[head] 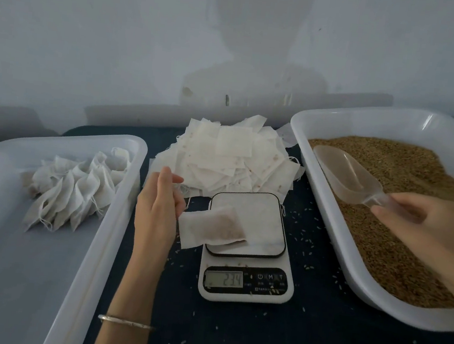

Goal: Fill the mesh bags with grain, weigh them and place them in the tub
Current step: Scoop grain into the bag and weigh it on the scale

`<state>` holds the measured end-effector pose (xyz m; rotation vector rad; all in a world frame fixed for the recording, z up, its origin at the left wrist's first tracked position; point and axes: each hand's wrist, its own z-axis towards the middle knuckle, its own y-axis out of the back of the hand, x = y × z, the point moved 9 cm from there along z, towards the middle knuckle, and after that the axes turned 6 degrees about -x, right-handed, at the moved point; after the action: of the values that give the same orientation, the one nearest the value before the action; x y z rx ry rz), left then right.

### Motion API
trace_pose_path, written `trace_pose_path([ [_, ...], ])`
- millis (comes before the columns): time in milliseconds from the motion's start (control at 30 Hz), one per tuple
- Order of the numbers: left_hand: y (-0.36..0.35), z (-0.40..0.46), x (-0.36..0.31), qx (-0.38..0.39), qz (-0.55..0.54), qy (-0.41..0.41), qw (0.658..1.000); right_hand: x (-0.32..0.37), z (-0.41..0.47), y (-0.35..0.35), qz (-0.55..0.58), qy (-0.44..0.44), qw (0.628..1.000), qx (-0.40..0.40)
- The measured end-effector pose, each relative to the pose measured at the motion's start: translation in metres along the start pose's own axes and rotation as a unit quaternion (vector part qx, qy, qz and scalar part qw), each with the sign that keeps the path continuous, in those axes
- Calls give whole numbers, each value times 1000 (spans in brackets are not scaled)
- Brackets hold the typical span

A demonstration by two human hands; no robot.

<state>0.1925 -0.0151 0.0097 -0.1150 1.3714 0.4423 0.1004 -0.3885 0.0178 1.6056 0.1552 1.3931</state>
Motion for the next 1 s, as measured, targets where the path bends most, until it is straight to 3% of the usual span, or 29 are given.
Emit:
trace_pose_path([
  [267, 32, -12, -11, -59, 12, -67, 996, -10, 4, 1, -52, 4, 998, -24],
  [733, 36, -14, 25, -50, 87, -5, 995, -14, 4, -3, -100, 8, 995, -30],
  [867, 31, -15, 36, -15, 103, 24, 994, -14, 4, -4, -102, 5, 994, -24],
  [1000, 12, -22, 55, 104, 161, 94, 977, -13, 4, -5, -111, 10, 994, -20],
])
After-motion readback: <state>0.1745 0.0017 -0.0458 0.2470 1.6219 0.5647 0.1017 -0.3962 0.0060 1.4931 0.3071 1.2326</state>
